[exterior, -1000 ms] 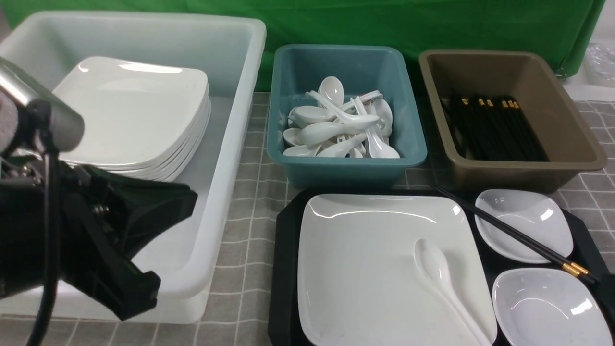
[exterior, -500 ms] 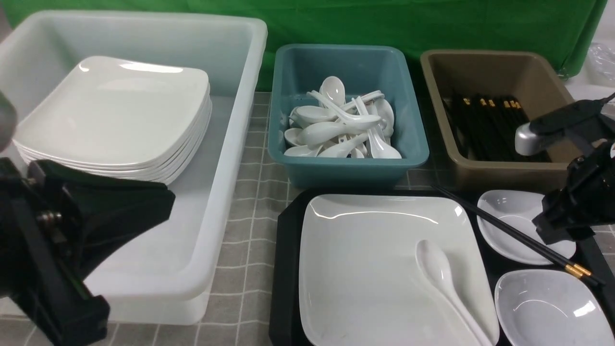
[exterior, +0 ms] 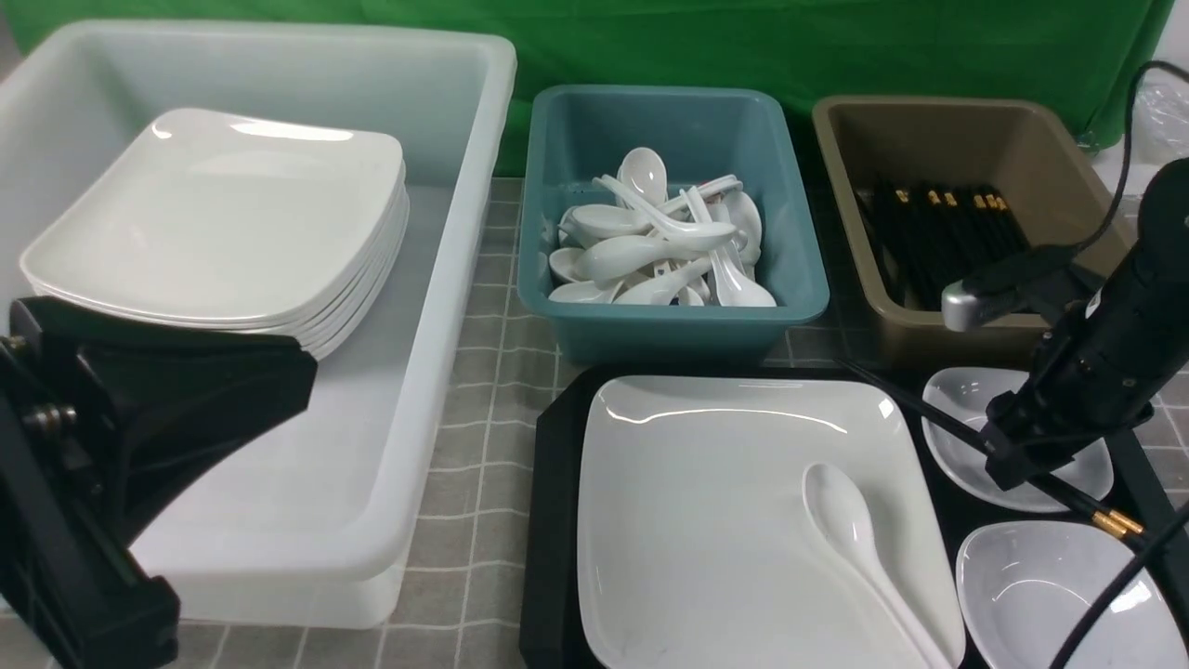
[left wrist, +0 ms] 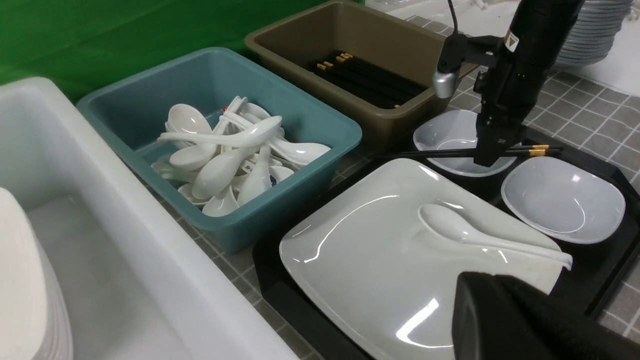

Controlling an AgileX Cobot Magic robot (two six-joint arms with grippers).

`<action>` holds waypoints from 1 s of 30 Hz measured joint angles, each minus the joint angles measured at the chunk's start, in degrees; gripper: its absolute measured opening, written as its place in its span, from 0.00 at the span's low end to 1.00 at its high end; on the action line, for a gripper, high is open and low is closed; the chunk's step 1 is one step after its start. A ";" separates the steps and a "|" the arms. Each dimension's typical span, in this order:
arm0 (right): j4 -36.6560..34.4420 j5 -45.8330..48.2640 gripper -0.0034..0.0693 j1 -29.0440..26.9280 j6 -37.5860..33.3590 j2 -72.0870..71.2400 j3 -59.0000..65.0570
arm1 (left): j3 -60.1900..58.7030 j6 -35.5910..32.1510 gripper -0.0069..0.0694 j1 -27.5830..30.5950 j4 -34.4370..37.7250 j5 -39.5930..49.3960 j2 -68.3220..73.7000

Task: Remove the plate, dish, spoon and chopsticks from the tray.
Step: Use the right arm to grab a pair of chopsticks from the plate

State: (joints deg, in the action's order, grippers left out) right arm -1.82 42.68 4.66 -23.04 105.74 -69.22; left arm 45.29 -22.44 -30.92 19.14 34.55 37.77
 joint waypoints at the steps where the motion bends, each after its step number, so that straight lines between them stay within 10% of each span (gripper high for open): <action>1: 0.00 -0.17 0.72 0.00 -0.41 0.48 -0.07 | 0.00 0.00 0.10 0.00 0.00 -0.07 0.00; 6: 0.00 -1.05 0.65 0.00 -2.69 2.57 -0.19 | 0.00 -0.02 0.10 0.00 0.00 -0.26 -0.04; 15: -0.05 1.03 0.21 0.00 -7.38 2.03 -0.19 | 0.00 -0.07 0.10 0.00 0.00 -0.74 -0.04; 30: -10.02 10.87 0.21 6.06 -20.59 -17.52 -0.19 | 0.00 -0.37 0.10 0.00 1.07 -7.69 -0.11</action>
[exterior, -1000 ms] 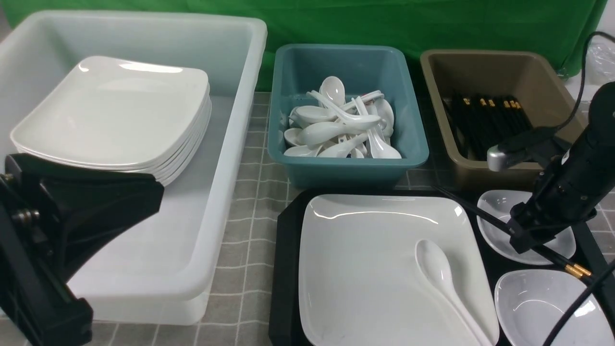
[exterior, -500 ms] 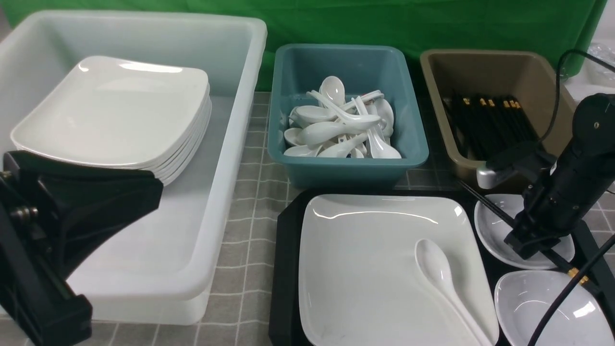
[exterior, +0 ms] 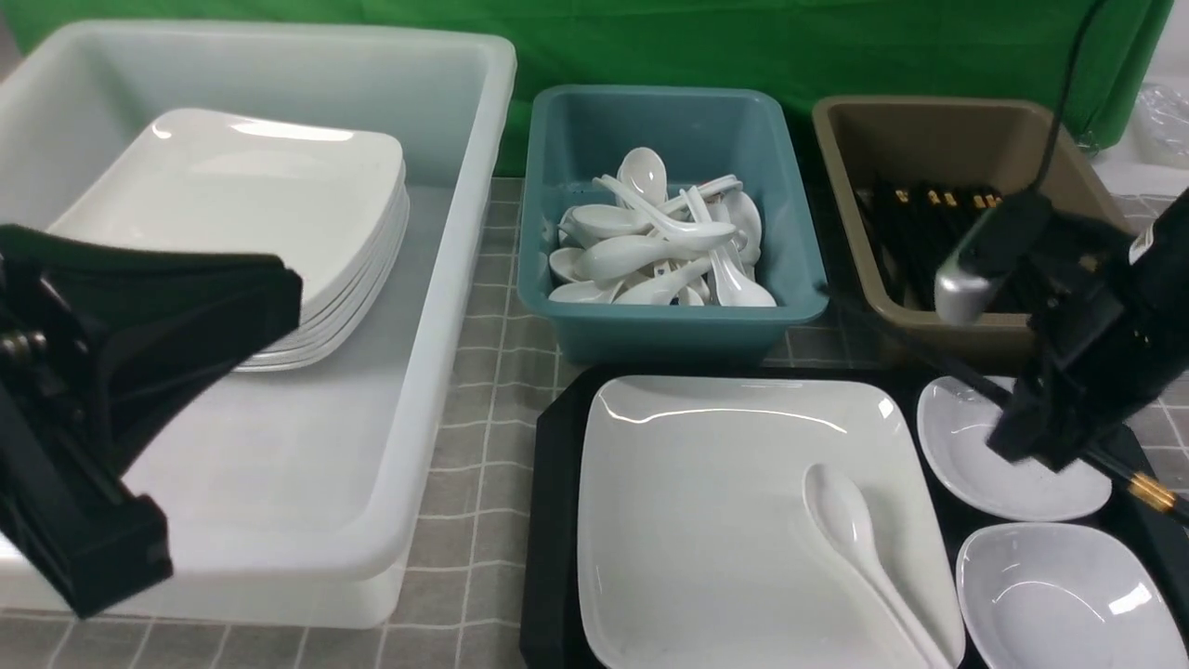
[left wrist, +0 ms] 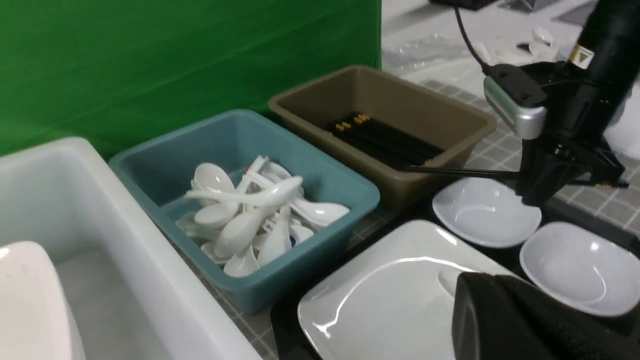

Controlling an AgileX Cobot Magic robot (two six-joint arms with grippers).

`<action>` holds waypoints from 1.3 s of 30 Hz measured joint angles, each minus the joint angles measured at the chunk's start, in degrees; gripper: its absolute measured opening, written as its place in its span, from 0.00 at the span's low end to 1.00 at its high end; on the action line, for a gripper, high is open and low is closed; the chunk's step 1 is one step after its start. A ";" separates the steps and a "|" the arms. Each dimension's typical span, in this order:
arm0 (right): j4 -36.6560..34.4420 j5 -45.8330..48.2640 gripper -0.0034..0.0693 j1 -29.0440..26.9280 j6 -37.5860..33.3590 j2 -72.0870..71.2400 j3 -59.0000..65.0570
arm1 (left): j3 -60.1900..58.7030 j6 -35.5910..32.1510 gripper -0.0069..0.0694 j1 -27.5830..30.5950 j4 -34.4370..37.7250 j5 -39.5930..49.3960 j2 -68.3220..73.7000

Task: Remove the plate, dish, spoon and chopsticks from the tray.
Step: Use the right arm to grab a pair of chopsticks from the plate, then use the right arm to put the chopsticks into the small storage box on the right

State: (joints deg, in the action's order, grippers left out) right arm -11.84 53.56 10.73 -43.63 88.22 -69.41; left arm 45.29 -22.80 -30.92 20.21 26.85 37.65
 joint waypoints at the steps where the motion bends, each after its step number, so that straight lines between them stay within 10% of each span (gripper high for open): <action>1: -1.08 -2.13 0.21 0.18 1.09 -0.99 0.00 | 0.00 0.00 0.10 0.00 0.00 -0.77 0.00; 7: -7.02 -22.82 0.21 -4.37 20.29 1.49 -6.07 | 0.00 0.00 0.10 0.00 0.05 -6.24 -0.09; 19: -14.54 -28.30 0.23 -11.65 31.02 26.67 -29.25 | 0.00 0.00 0.10 0.00 0.19 -6.68 -0.08; 28: -7.42 -20.89 0.74 -11.83 32.78 30.13 -31.99 | 0.00 0.00 0.10 0.00 0.19 -5.21 -0.08; 39: 2.73 1.00 0.32 -4.41 33.15 12.32 -23.13 | 0.00 0.00 0.10 0.00 0.01 -0.30 0.23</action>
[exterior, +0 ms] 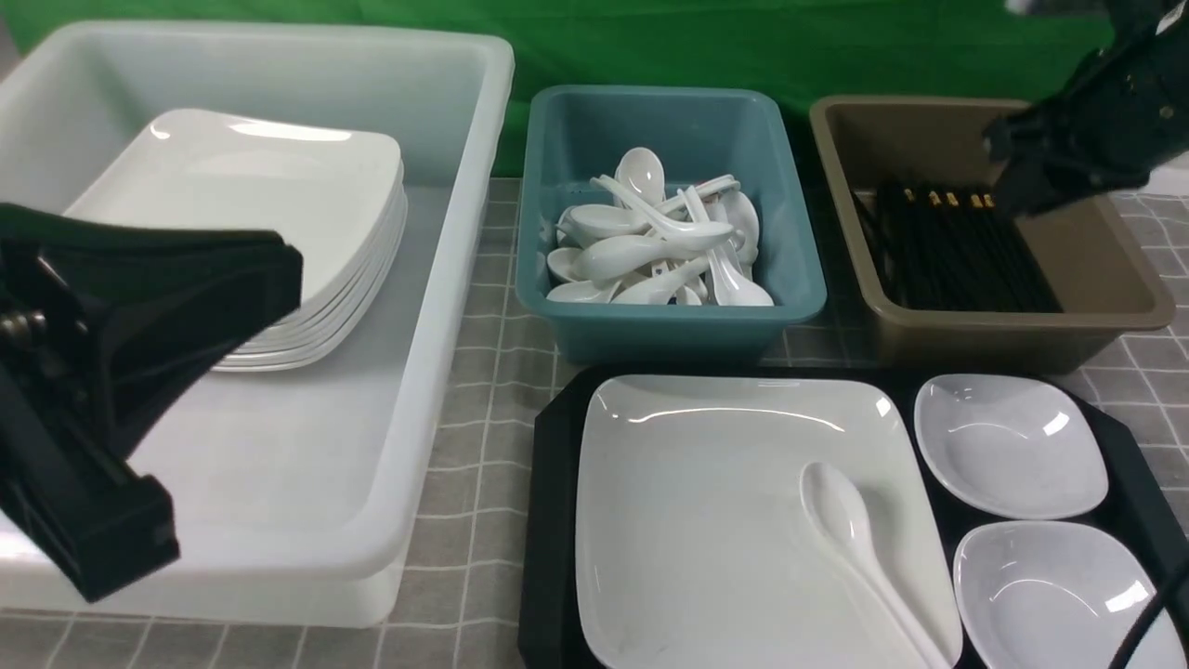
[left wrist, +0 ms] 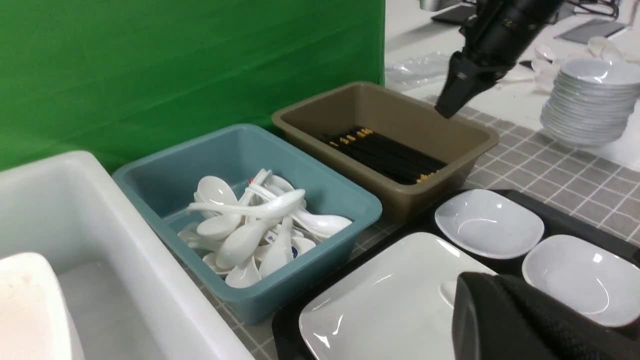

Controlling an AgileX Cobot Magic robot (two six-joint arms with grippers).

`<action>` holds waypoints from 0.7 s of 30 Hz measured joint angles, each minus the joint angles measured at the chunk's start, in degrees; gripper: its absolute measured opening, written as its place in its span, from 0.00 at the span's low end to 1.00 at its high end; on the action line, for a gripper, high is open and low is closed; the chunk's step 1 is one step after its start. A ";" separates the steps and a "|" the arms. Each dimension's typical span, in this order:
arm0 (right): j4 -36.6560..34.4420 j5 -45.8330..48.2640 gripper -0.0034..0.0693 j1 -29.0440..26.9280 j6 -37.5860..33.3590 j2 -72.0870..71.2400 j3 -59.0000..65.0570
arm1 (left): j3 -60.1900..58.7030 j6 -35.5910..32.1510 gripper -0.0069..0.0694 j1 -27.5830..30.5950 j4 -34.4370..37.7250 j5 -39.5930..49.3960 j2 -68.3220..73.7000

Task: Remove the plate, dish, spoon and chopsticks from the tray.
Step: Use the right arm to put the chopsticks into the small storage box on the right, then use the right arm to grab a small plate from the dinner plate

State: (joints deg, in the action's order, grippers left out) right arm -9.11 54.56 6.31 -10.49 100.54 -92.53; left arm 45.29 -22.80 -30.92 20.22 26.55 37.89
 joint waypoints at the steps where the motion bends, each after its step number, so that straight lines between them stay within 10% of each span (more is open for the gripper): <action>1: 1.94 0.40 0.33 2.25 1.12 -2.25 3.35 | 0.00 0.00 0.10 0.00 0.00 0.27 0.07; 10: 21.22 3.15 0.60 22.34 14.75 -20.06 35.33 | 0.00 -0.77 0.10 0.00 -0.46 1.22 0.14; 21: 22.07 -12.89 0.79 24.64 17.22 -18.77 53.64 | 0.00 -1.19 0.10 0.00 -0.68 1.28 0.14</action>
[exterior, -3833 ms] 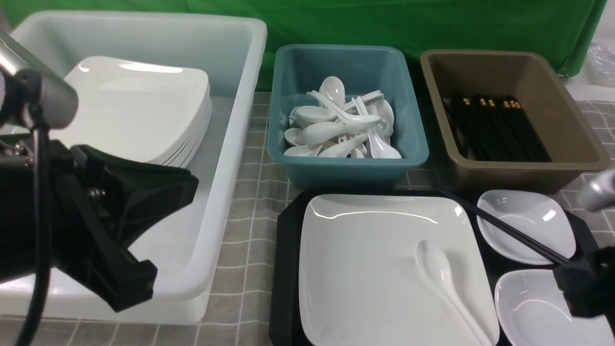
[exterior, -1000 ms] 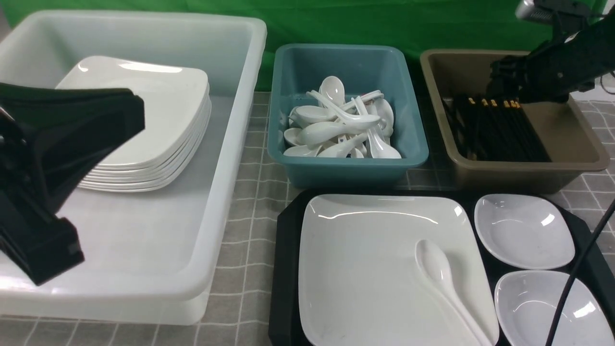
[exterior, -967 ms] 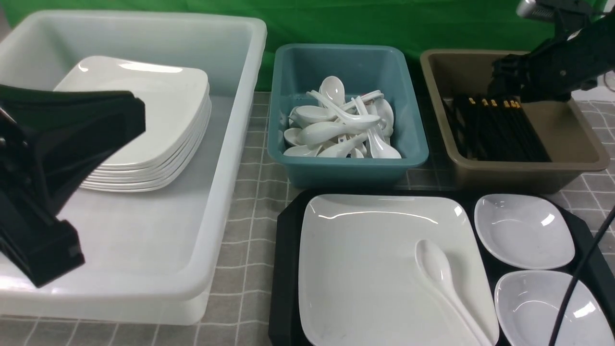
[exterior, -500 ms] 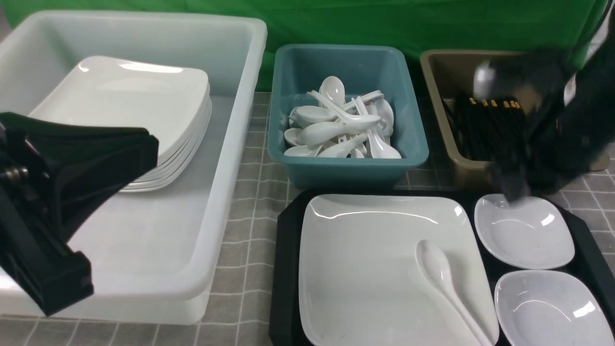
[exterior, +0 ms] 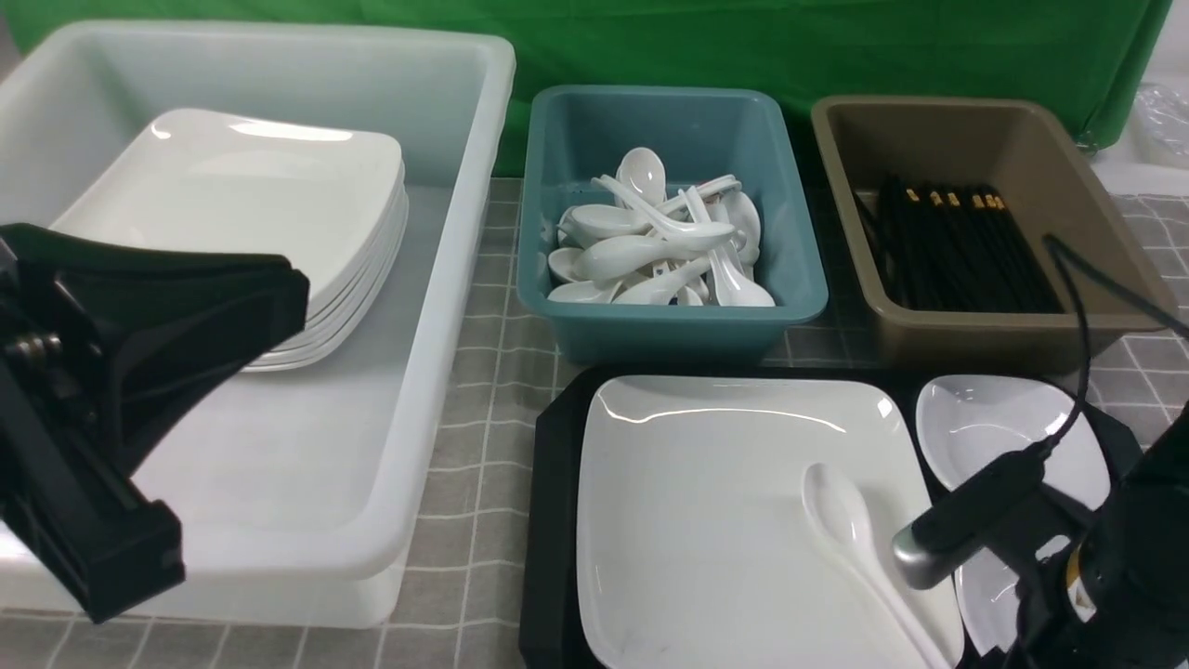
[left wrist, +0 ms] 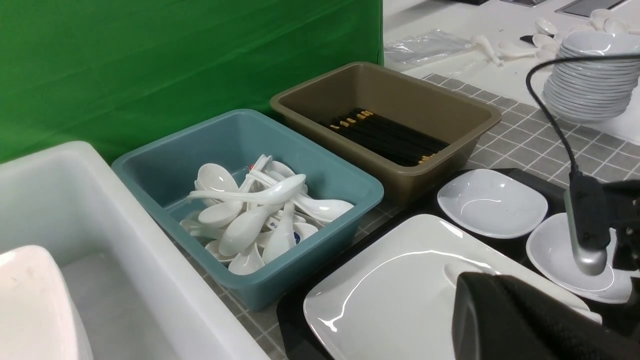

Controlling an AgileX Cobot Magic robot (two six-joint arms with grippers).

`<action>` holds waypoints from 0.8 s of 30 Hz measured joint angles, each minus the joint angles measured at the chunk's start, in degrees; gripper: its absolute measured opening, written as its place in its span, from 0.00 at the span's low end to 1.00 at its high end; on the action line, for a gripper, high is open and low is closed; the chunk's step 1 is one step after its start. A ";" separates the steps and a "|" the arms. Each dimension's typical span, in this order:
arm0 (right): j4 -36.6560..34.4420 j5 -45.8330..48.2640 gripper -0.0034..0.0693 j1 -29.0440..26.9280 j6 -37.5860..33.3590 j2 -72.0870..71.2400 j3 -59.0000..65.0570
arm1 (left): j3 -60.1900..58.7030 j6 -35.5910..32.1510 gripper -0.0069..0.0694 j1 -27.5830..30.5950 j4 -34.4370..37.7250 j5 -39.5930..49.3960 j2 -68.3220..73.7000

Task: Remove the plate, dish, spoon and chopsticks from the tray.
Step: Use the right arm to grab a small plate from the dinner plate

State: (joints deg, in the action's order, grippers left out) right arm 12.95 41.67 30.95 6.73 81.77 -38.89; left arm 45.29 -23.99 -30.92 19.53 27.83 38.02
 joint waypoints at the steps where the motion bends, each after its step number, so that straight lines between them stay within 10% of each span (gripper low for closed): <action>1: 0.06 -2.19 0.79 0.05 0.17 0.95 0.51 | 0.00 0.00 0.10 0.00 0.00 0.00 0.00; 10: 5.05 -6.56 0.76 0.11 0.22 6.57 0.30 | 0.00 -0.04 0.10 0.00 0.00 0.12 0.00; 24: 3.63 9.67 0.14 1.95 0.25 -0.90 -6.76 | 0.36 0.20 0.10 0.00 -2.24 3.00 -0.56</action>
State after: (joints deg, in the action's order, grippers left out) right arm 16.59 51.34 32.90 6.97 80.88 -45.65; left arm 45.65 -23.79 -30.92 17.30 30.83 37.46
